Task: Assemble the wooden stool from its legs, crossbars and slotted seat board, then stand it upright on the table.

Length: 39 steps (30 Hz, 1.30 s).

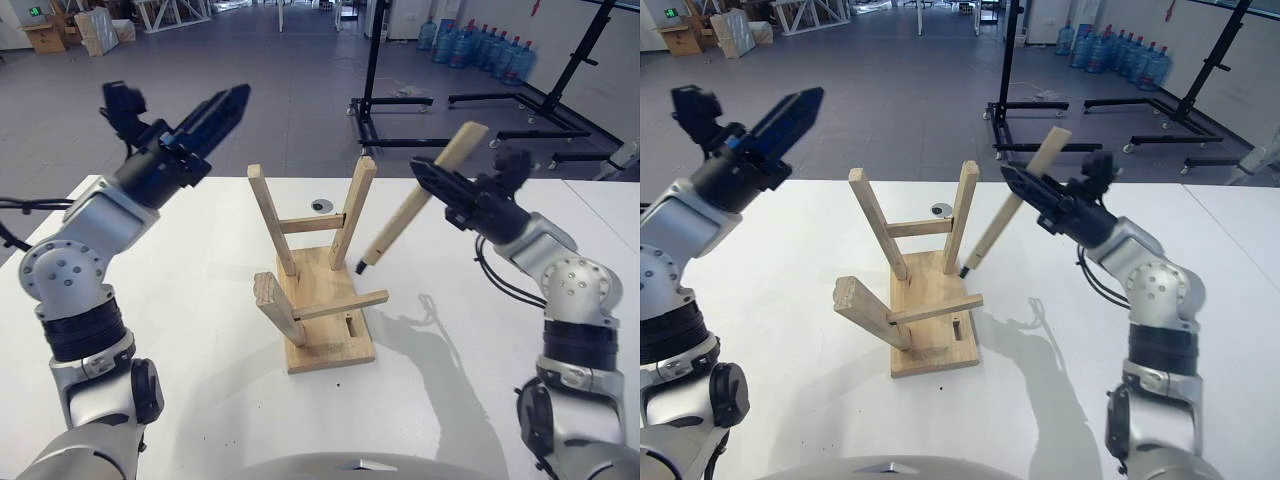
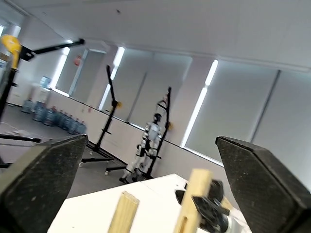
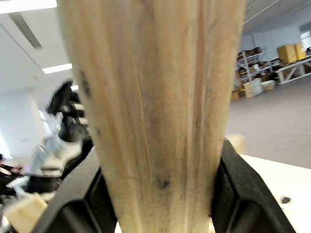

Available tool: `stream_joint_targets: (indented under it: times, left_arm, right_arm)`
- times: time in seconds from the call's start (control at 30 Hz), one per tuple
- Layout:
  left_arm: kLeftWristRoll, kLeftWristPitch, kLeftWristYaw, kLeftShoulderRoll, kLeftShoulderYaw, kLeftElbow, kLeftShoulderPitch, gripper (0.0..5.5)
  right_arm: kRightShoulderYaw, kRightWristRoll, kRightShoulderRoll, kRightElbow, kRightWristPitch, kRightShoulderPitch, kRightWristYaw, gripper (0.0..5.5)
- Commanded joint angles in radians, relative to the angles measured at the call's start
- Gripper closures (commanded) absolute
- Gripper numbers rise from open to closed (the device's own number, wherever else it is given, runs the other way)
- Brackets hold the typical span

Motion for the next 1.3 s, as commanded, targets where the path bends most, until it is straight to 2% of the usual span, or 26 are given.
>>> stream_joint_targets:
  times: [0.03, 0.23, 0.47, 0.8, 1.3]
  left_arm:
    - [-0.025, -0.01, 0.066, 0.019, 0.026, -0.009, 0.05, 0.68]
    - [0.018, -0.023, 0.053, 0.021, -0.007, 0.0, 0.111, 0.68]
    - [0.059, -0.023, 0.005, 0.037, -0.044, 0.021, 0.128, 0.68]
    - [0.097, -0.035, -0.027, 0.019, -0.089, 0.006, 0.143, 0.68]
    - [0.121, -0.067, -0.044, -0.01, -0.118, -0.006, 0.166, 0.68]
  right_arm:
    - [0.011, -0.068, -0.012, -0.076, -0.104, 0.093, 0.087, 3.43]
    - [0.046, -0.034, 0.03, -0.165, -0.172, 0.219, 0.247, 3.43]
    - [0.061, -0.044, 0.019, -0.119, -0.191, 0.269, 0.364, 3.43]
    - [0.216, -0.166, 0.09, -0.151, -0.276, 0.295, 0.358, 3.43]
    - [0.269, -0.243, 0.173, -0.122, -0.402, 0.284, 0.272, 3.43]
